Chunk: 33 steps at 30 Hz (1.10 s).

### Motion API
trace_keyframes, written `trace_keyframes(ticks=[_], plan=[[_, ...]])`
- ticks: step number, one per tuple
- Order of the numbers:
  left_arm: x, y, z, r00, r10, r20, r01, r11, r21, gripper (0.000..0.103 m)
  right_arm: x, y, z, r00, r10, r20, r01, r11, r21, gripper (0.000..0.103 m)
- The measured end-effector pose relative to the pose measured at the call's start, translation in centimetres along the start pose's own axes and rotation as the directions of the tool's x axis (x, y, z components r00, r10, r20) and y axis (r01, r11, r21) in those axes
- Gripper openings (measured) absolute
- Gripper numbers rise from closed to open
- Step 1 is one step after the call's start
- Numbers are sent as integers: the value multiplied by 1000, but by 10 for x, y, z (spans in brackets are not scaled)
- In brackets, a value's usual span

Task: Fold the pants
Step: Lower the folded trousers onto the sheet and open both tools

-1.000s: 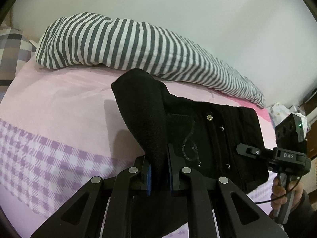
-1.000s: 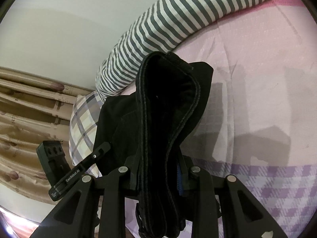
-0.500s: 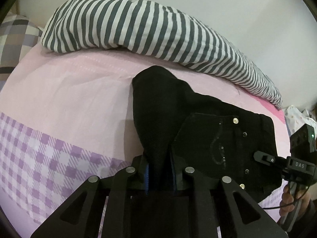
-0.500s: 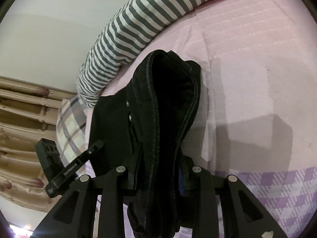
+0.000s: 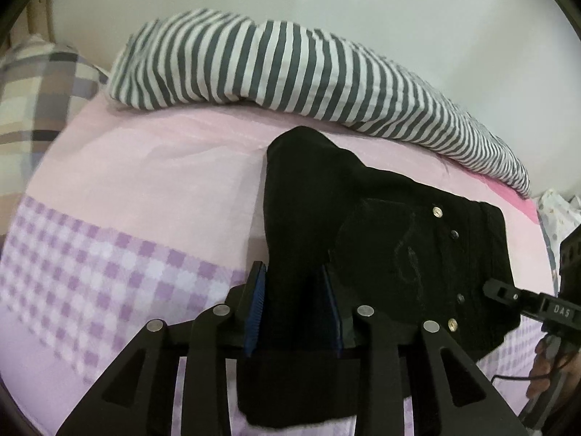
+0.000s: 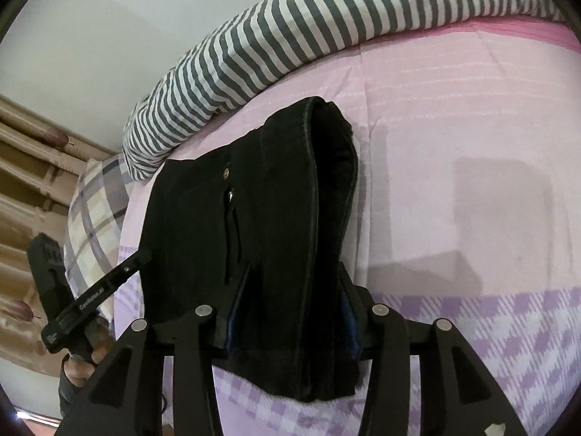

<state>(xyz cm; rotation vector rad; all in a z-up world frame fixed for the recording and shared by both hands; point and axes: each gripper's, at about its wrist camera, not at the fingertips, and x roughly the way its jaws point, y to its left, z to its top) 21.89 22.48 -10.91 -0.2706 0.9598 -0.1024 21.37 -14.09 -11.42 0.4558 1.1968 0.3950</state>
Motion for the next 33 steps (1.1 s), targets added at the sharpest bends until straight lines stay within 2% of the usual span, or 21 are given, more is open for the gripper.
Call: trace_keyframes(ticks=[6, 12, 14, 19, 25, 29, 33], plan=[[-38, -7, -29, 997, 67, 40, -67, 998, 7, 36, -20, -1, -17, 1000, 8, 11, -7, 1000, -14, 43], [-68, -24, -54, 987, 144, 72, -147, 989, 33, 44, -28, 8, -33, 998, -55, 30, 57, 995, -82, 43], [-75, -29, -60, 986, 153, 71, -155, 988, 28, 48, -27, 10, -36, 997, -77, 33, 80, 992, -96, 44], [-88, -39, -73, 978, 190, 89, -194, 980, 45, 51, -18, 14, -41, 985, -164, 54, 170, 974, -149, 48], [-98, -44, -83, 971, 211, 111, -218, 974, 55, 54, -15, 17, -44, 975, -209, 77, 220, 959, -177, 49], [-102, -46, -87, 966, 226, 124, -234, 970, 61, 56, -16, 27, -47, 961, -255, 103, 272, 940, -207, 55], [-105, -47, -90, 962, 238, 132, -248, 967, 64, 57, -14, 33, -51, 957, -271, 102, 288, 932, -221, 60]])
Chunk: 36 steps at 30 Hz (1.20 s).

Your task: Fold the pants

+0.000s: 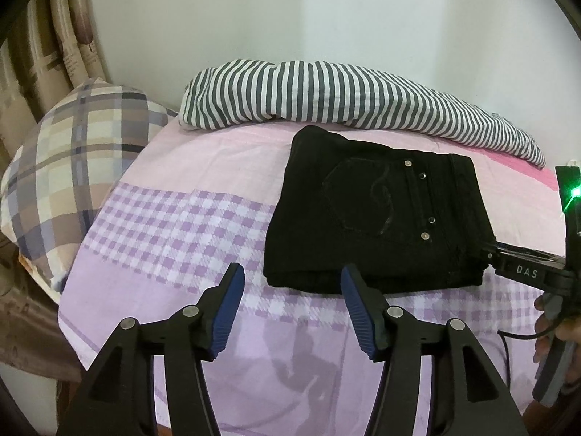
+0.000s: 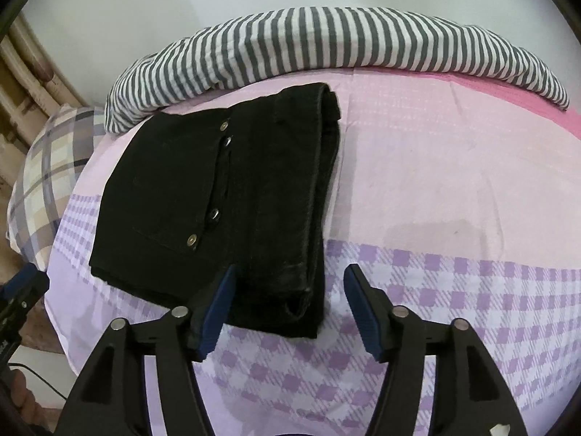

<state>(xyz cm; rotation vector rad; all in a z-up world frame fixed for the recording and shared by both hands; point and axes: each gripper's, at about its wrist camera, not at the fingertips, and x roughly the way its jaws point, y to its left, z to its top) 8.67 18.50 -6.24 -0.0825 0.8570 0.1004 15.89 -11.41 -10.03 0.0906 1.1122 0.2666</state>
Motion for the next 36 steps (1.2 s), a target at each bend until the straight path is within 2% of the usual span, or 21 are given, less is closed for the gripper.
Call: trace_keyframes(ticks=[6, 14, 18, 24, 36], plan=[[-3, -2, -6, 1000, 21, 13, -21, 1000, 5, 57, -10, 24, -8, 998, -52, 38, 54, 996, -67, 63], [-2, 0, -12, 999, 35, 20, -35, 999, 0, 57, -38, 57, -17, 985, -97, 142, 113, 988, -110, 83], [1, 0, -15, 999, 35, 13, -35, 999, 7, 57, -49, 70, -25, 979, -106, 176, 128, 984, -122, 86], [1, 0, -16, 999, 35, 15, -35, 999, 6, 57, -53, 83, -36, 976, -125, 177, 151, 979, -140, 92], [1, -7, -20, 998, 63, 20, -63, 997, 37, 57, -51, 85, -44, 981, -125, 151, 144, 982, -122, 94]])
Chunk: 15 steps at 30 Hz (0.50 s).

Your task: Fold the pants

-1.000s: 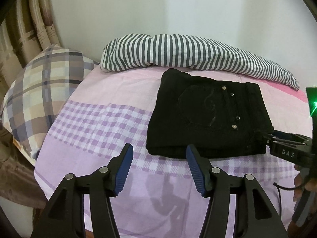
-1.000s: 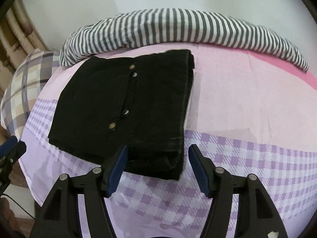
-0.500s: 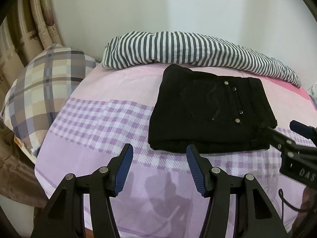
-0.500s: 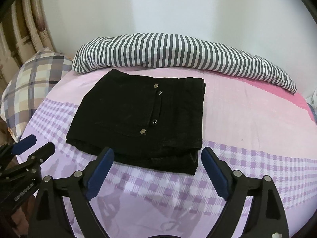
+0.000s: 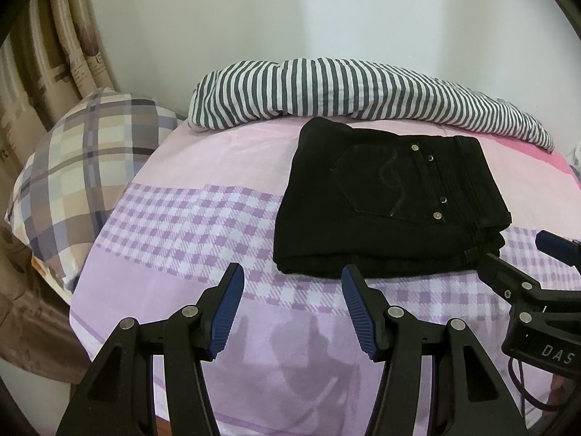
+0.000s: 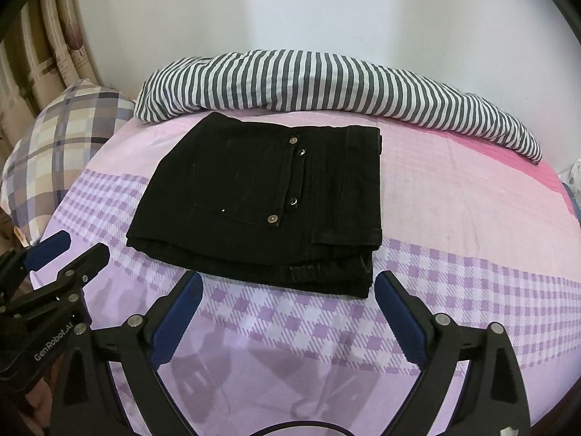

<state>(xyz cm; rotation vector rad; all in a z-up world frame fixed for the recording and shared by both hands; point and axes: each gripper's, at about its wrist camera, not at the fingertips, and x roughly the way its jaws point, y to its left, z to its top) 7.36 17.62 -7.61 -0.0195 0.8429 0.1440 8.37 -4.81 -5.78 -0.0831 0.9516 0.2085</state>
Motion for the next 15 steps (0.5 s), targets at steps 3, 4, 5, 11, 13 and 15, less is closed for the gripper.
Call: trace_keyframes(ticks=[3, 4, 5, 11, 13, 15], plan=[[0, -1, 0, 1000, 1, 0, -1, 1000, 0, 57, 1, -1, -1, 1000, 2, -6, -2, 1000, 2, 94], [-1, -1, 0, 1000, 2, 0, -2, 1000, 1, 57, 1, -1, -1, 1000, 3, -7, -3, 1000, 3, 94], [0, -1, -1, 1000, 4, 1, -4, 1000, 4, 57, 1, -1, -1, 1000, 3, -9, -3, 1000, 2, 94], [1, -5, -2, 1000, 5, 1, -5, 1000, 20, 57, 3, -3, -3, 1000, 13, -21, -13, 1000, 12, 94], [1, -5, -1, 1000, 5, 5, -5, 1000, 25, 57, 4, -3, -4, 1000, 15, -25, -14, 1000, 16, 94], [0, -6, -1, 1000, 5, 8, -5, 1000, 29, 57, 4, -3, -4, 1000, 16, -24, -15, 1000, 15, 94]])
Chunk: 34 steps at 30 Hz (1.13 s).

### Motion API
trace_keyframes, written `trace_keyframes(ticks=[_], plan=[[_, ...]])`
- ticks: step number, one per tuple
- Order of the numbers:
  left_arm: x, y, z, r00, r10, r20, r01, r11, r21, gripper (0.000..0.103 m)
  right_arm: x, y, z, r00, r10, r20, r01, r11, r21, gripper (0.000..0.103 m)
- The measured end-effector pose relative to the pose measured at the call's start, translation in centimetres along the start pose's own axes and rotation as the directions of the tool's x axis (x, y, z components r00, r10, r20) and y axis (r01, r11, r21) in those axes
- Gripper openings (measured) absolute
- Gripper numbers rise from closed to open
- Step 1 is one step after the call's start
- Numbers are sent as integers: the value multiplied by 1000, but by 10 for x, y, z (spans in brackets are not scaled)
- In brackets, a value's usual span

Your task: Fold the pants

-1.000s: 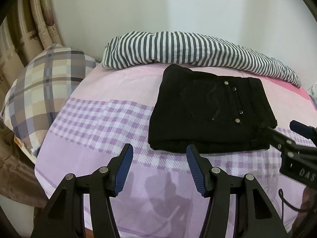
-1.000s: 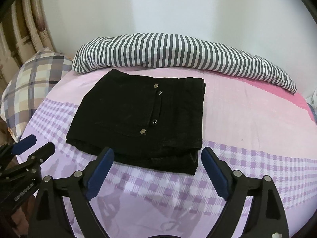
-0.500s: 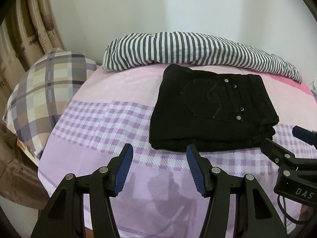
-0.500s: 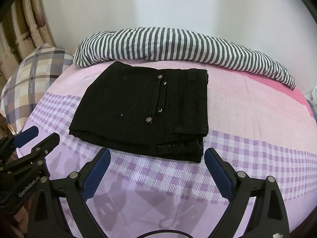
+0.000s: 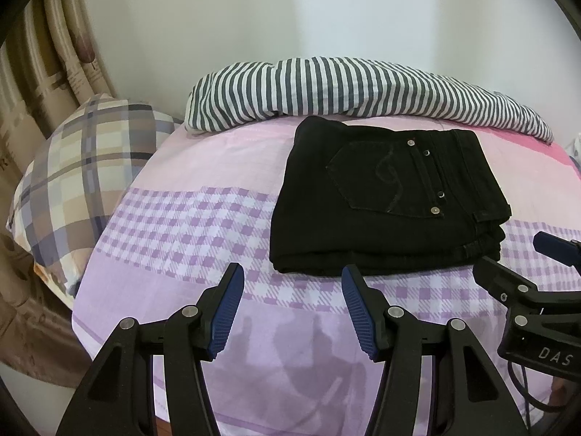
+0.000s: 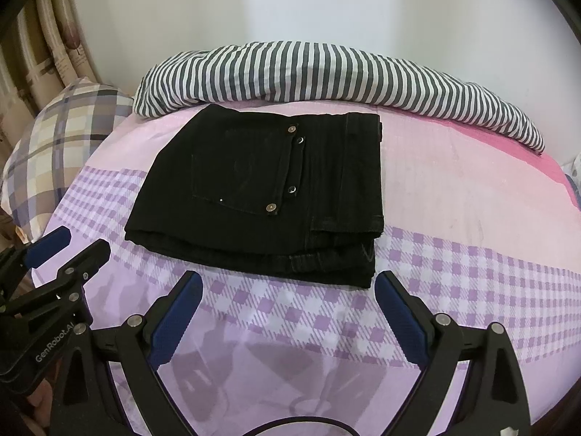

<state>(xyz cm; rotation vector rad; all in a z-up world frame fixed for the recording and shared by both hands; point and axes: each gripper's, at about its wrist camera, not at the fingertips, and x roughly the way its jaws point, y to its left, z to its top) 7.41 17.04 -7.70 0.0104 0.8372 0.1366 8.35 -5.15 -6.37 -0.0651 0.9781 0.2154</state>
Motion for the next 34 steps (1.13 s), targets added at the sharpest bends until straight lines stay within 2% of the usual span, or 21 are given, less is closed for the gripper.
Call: trace_keyframes(ticks=[19, 34], plan=[[-1, -4, 0, 1000, 8, 17, -8, 999, 32, 57, 3, -1, -4, 1000, -2, -7, 2, 1000, -1, 94], [3, -3, 2, 1000, -6, 0, 6, 999, 34, 57, 4, -1, -6, 1000, -2, -9, 2, 1000, 6, 94]])
